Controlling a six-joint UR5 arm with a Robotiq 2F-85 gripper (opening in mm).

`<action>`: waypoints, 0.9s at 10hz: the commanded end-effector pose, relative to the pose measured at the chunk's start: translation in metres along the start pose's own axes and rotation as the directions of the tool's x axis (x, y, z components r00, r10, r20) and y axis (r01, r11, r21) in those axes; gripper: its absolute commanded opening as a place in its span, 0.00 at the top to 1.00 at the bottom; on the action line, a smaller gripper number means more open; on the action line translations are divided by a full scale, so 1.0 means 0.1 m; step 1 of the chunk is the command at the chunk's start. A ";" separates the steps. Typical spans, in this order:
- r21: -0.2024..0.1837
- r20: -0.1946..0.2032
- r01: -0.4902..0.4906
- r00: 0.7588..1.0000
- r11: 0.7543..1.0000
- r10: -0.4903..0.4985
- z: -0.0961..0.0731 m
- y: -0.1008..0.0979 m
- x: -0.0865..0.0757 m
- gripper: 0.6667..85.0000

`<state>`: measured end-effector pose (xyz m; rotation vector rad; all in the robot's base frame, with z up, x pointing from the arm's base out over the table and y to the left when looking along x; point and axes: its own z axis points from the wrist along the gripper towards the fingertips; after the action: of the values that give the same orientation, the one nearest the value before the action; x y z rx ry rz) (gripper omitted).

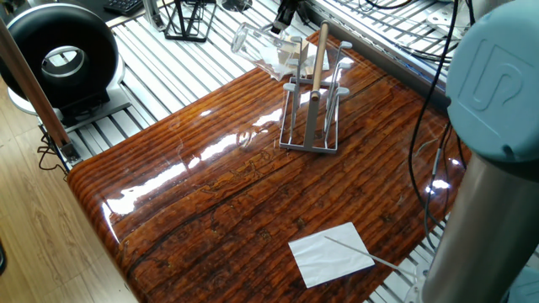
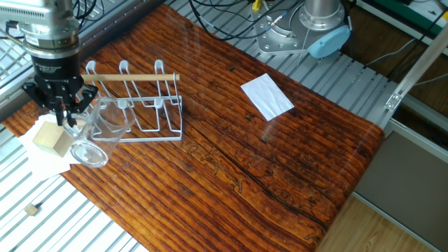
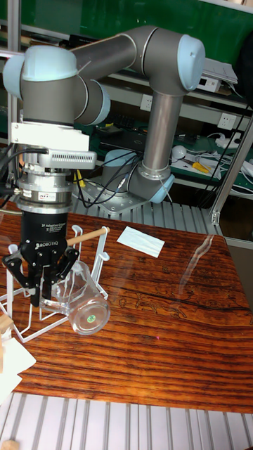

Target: Put the cup on the cup rack

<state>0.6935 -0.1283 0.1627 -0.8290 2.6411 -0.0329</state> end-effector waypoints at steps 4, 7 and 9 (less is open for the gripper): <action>0.021 -0.036 -0.053 0.998 0.998 0.053 -0.11 0.05 0.10 1.00; -0.015 0.001 -0.061 0.998 0.998 0.061 -0.09 0.02 0.03 1.00; -0.005 0.002 0.023 1.000 1.000 -0.023 -0.10 -0.14 0.05 1.00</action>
<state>0.6860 -0.1339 0.1674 -0.7984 2.6694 -0.0284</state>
